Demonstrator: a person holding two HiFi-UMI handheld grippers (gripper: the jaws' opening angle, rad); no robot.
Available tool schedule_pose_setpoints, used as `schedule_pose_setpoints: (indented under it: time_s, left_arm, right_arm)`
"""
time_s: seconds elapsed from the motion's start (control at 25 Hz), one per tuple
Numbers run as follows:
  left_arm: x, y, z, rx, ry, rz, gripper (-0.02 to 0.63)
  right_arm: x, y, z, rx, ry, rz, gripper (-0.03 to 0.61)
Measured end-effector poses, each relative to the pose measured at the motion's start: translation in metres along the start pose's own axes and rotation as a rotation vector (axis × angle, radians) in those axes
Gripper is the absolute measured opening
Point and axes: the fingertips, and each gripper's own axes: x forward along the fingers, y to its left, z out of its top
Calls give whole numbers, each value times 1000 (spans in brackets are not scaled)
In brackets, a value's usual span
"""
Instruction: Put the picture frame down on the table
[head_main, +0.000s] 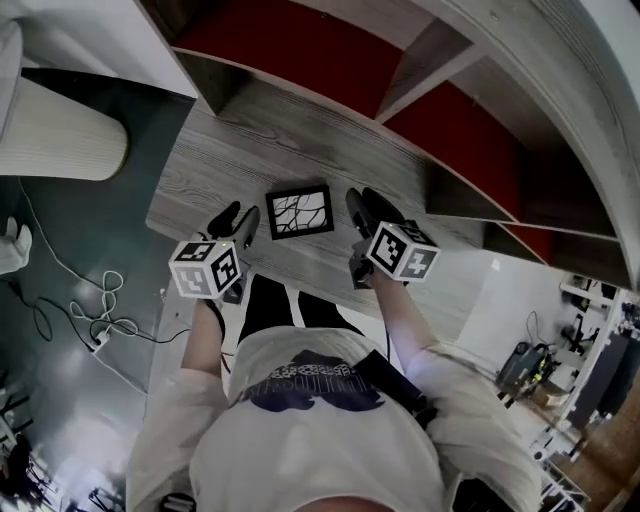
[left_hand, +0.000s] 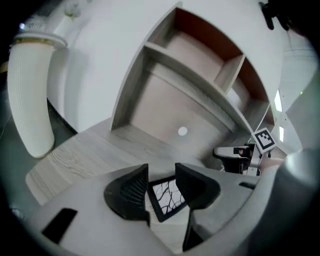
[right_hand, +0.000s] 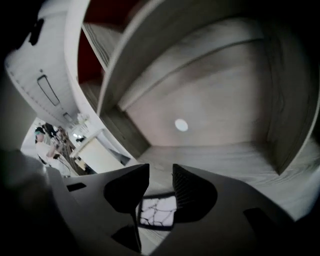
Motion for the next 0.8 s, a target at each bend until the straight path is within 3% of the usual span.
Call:
schedule_pose_setpoints:
  time_s: [0.12, 0.36, 0.44, 0.64, 0.8]
  left_arm:
    - [-38, -24, 51, 67, -189, -1, 164]
    - [-110, -75, 113, 223, -489, 67, 122]
    - [-131, -87, 123, 256, -576, 117, 27]
    - [-169, -119, 133, 375, -742, 185, 8]
    - [-190, -138, 136, 457, -848, 247, 8]
  right_arm:
    - [-43, 36, 47, -25, -197, 107, 99]
    - [-123, 91, 94, -310, -467, 154, 32]
    - [-143, 102, 101, -373, -535, 166, 25]
    - [-185, 124, 113, -514, -704, 187, -2]
    - [-200, 133, 115, -584, -744, 194, -2]
